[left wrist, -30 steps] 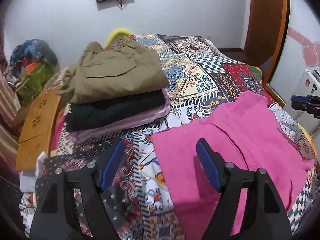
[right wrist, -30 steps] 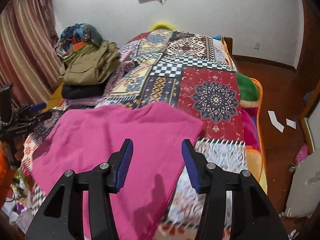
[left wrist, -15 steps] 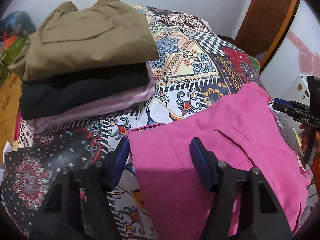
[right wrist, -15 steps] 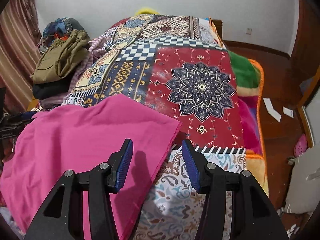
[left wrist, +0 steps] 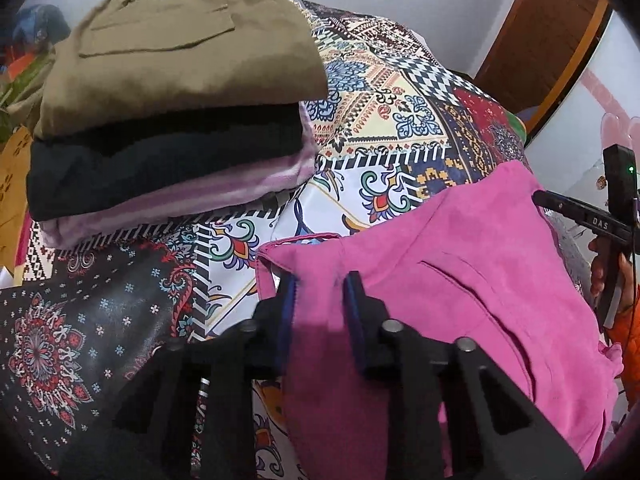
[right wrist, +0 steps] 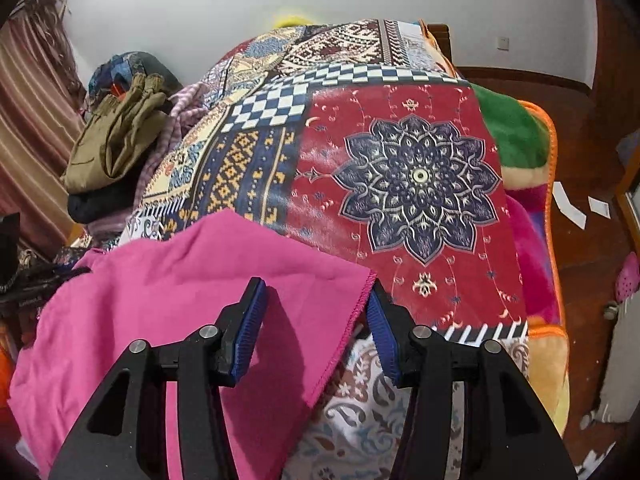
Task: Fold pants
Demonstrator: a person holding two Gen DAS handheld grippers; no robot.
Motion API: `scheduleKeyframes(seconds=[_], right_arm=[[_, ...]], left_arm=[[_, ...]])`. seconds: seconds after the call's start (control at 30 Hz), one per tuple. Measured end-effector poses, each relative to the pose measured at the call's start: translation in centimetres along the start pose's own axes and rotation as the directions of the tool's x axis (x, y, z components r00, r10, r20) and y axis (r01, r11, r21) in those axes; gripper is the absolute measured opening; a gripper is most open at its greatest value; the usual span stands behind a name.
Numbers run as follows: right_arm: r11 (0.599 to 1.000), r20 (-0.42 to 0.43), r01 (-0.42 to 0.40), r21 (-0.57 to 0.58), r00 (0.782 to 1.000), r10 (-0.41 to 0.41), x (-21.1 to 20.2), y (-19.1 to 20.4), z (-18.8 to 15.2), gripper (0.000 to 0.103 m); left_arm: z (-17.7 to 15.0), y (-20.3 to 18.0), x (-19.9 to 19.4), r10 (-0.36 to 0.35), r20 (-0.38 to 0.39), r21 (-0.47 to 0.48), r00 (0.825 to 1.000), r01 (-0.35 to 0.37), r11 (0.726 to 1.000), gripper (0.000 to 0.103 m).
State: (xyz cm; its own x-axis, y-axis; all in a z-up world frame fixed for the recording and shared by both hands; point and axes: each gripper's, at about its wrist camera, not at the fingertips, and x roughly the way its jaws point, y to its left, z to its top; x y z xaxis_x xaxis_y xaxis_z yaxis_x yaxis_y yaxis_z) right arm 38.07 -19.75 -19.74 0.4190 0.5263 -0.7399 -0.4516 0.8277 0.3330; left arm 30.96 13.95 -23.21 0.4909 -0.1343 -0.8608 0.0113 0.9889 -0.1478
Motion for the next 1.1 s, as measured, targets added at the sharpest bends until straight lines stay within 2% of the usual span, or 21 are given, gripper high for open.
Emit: scheduleKeyframes(seconds=[0.1, 0.17, 0.27, 0.37, 0.53, 0.6, 0.7, 0.77, 0.8, 0.83, 0.9, 1.0, 1.1], right_arm=[[1.0, 0.017, 0.002, -0.014, 1.0, -0.001, 0.0, 0.4, 0.1, 0.017], [1.0, 0.046, 0.003, -0.012, 0.999, -0.002, -0.4, 0.4, 0.2, 0.011], [1.0, 0.084, 0.008, -0.012, 0.996, -0.007, -0.8, 0.5, 0.4, 0.009], [0.998, 0.113, 0.048, -0.044, 0.993, -0.043, -1.1, 1.2, 0.7, 0.007], [0.993, 0.142, 0.087, -0.08, 0.987, -0.075, -0.9, 2.5, 1.8, 0.007], [0.993, 0.138, 0.094, -0.075, 0.987, -0.083, -0.5, 2.7, 2.0, 0.007], [0.991, 0.097, 0.112, -0.071, 0.99, -0.105, 0.6, 2.7, 1.9, 0.007], [0.986, 0.062, 0.148, -0.073, 0.988, -0.143, 1.0, 2.5, 1.7, 0.007], [0.987, 0.045, 0.148, -0.07, 0.988, -0.145, 0.9, 2.3, 1.4, 0.007], [0.988, 0.039, 0.142, -0.067, 0.99, -0.139, 0.7, 2.2, 1.3, 0.007], [0.989, 0.038, 0.13, -0.073, 0.991, -0.128, -0.2, 2.2, 0.9, 0.009], [0.988, 0.035, 0.104, -0.111, 0.994, -0.101, -1.9, 3.2, 0.3, 0.016], [0.991, 0.026, 0.03, -0.134, 0.999, -0.027, -3.6, 4.9, -0.5, 0.022]], left_arm=[[0.0, 0.0, -0.5, 0.004, 0.017, -0.009, 1.0, -0.003, 1.0, 0.017], [0.1, 0.0, -0.8, 0.008, 0.031, -0.02, 0.999, -0.007, 1.0, 0.014], [-0.1, -0.2, -1.6, 0.034, 0.074, -0.02, 0.997, -0.032, 0.999, 0.012], [-0.4, -0.7, -2.4, 0.076, 0.108, -0.006, 0.991, -0.076, 0.997, 0.011], [-0.3, -0.2, -3.6, 0.113, 0.151, -0.026, 0.982, -0.11, 0.994, 0.01], [-0.2, 0.3, -3.8, 0.131, 0.157, -0.036, 0.979, -0.127, 0.991, 0.01], [-0.1, 1.5, -2.9, 0.149, 0.119, -0.058, 0.982, -0.143, 0.988, 0.01], [-0.2, 2.3, -2.3, 0.131, 0.075, -0.08, 0.988, -0.125, 0.989, 0.017], [-0.4, 2.7, -2.2, 0.131, 0.064, -0.092, 0.989, -0.125, 0.988, 0.023], [-0.5, 2.9, -2.3, 0.135, 0.068, -0.102, 0.989, -0.128, 0.987, 0.03], [-0.8, 3.2, -3.1, 0.158, 0.093, -0.106, 0.983, -0.148, 0.983, 0.038], [-1.0, 3.1, -4.7, 0.197, 0.121, -0.102, 0.973, -0.185, 0.977, 0.04], [-1.0, 2.0, -6.5, 0.198, 0.138, -0.067, 0.97, -0.191, 0.979, 0.04]])
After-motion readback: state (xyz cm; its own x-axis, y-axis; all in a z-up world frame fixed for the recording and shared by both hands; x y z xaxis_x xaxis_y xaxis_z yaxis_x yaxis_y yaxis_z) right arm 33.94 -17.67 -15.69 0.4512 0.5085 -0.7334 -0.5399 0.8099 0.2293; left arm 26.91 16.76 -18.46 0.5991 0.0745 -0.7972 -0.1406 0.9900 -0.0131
